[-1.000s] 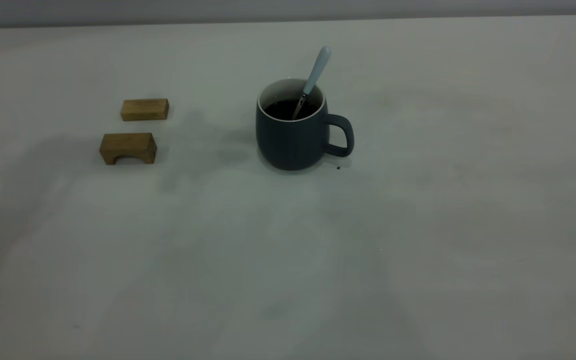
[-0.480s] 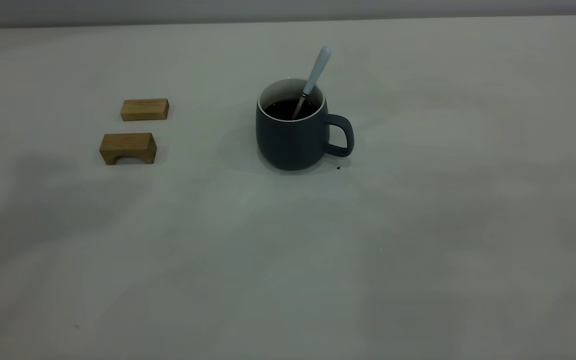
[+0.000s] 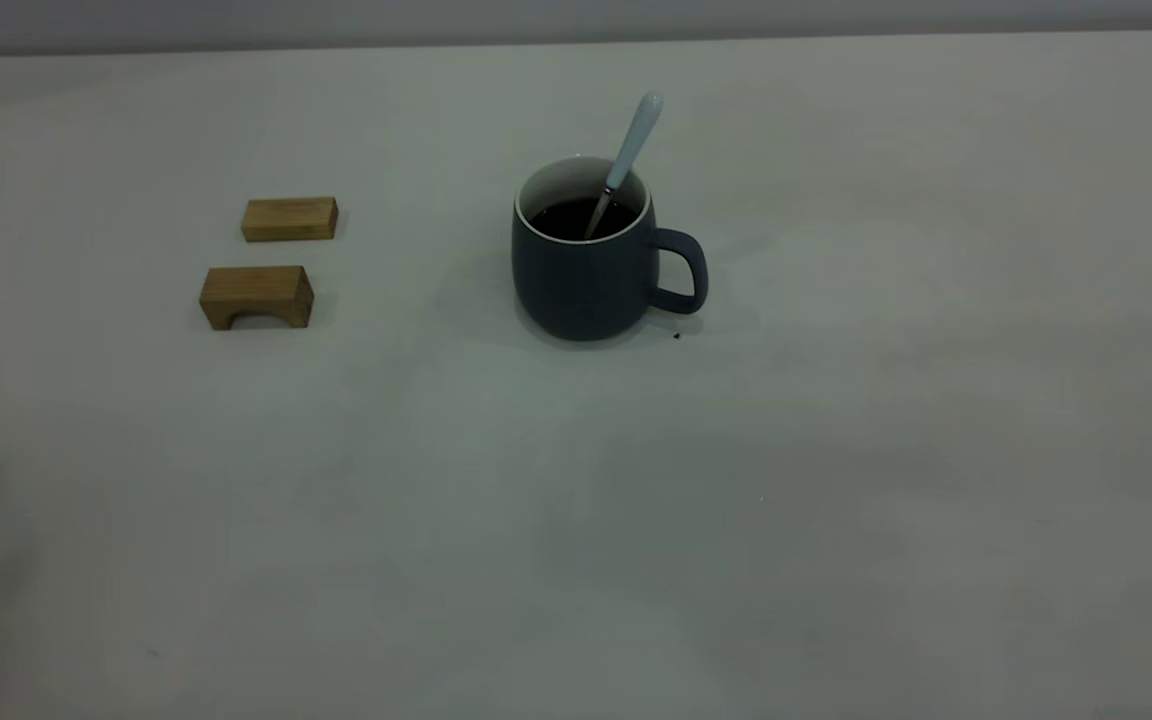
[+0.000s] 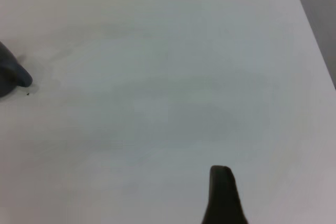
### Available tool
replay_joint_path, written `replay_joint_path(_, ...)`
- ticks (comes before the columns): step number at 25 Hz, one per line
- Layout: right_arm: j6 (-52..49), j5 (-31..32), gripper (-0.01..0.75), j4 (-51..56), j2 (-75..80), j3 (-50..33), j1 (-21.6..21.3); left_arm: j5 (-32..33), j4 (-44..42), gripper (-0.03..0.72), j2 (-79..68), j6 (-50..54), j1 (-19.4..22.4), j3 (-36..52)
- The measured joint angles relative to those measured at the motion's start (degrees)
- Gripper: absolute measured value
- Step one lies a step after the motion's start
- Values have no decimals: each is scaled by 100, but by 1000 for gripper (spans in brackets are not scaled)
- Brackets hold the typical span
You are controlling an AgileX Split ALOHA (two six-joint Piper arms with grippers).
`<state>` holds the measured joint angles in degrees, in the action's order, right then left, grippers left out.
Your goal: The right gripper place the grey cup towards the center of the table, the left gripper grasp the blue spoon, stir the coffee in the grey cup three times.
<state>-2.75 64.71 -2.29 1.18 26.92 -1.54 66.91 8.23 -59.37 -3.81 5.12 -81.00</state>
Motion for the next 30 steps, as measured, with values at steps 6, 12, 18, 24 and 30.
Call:
replay_joint_path(6,0,0,580,0,0,0,0,0,-275,423,1718,-6,0,2031)
replay_joint_path(12,0,0,580,0,0,0,0,-255,-369,423,3400,-61,0,4095)
replay_joint_path(18,0,0,580,0,0,0,0,-279,-429,423,4446,-116,0,5218)
replay_joint_path(24,0,0,580,-5,0,0,0,-231,-494,423,5524,-151,0,5304)
replay_joint_path(30,0,0,580,-5,0,0,0,-213,-499,423,6042,-166,0,5305)
